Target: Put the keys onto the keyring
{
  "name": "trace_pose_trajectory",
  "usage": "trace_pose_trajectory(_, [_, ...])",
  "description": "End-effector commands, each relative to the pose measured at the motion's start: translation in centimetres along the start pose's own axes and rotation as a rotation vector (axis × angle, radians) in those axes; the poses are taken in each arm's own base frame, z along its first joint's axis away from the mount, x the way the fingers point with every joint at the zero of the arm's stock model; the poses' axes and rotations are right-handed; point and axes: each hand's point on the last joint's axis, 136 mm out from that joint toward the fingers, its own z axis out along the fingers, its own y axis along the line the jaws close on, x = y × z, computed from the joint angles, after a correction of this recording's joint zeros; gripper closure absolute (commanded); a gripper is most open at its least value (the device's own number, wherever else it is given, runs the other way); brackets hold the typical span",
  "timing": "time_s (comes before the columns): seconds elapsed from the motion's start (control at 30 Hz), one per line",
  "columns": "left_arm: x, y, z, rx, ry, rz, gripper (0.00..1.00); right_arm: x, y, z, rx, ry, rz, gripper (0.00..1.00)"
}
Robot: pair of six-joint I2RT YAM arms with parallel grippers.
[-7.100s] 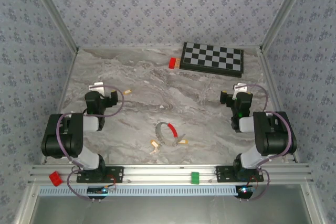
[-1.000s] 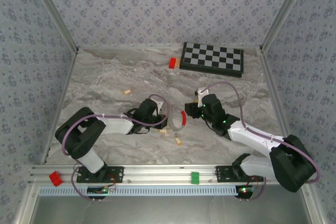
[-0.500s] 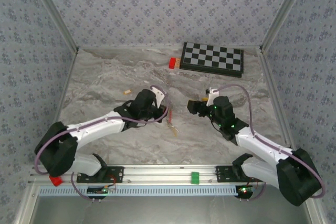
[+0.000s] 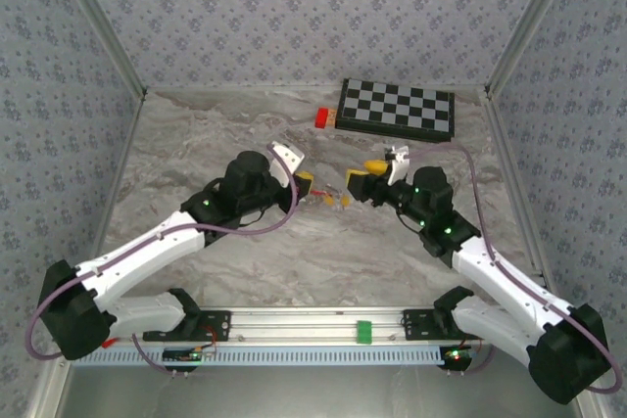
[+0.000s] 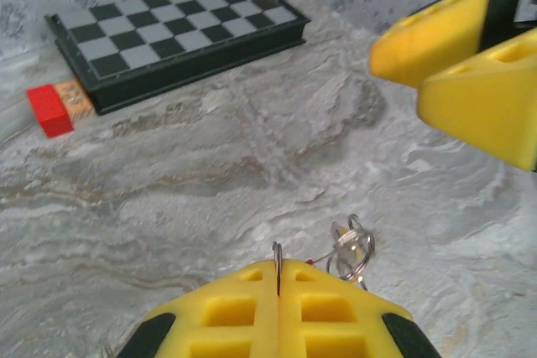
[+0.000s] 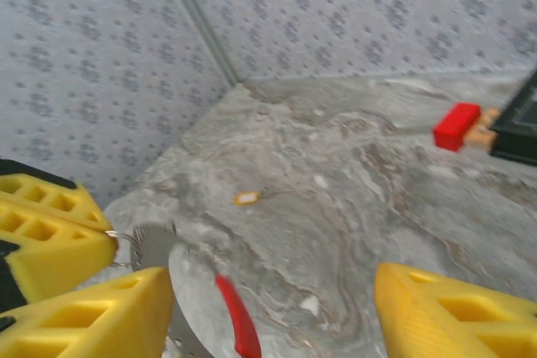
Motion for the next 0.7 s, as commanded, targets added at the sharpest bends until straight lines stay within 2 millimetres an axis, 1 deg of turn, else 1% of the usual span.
trace_pose_trajectory(0.0, [-4.1, -2.4, -1.9, 0.107, -0.118, 0.034, 1.0, -1.7, 2.8, -0.5, -0.114, -0.005, -0.036, 0.37])
trace_pose_trajectory(0.1, [-5.1, -3.4, -2.7, 0.162, -0.157, 0.029, 1.0, -2.1, 3.5, -0.6, -0.151, -0.005, -0.031, 0.44])
trace_pose_trajectory(0.33, [-6.3, -4.5, -3.9, 0.236, -0.222, 0.003, 1.0, -2.1, 4.3, -0.3, -0.197, 0.013, -0.019, 0.48])
trace_pose_trajectory(0.47, [-7.0, -3.7, -4.0, 0.224, -0.242, -0.075, 1.0, -2.0, 4.4, -0.1, -0.21, 0.02, -0.011, 0.52])
trace_pose_trajectory(0.67, [-7.7, -2.2, -3.6, 0.156, -0.238, -0.212, 1.0, -1.5, 4.5, 0.2, -0.214, 0.037, -0.006, 0.56])
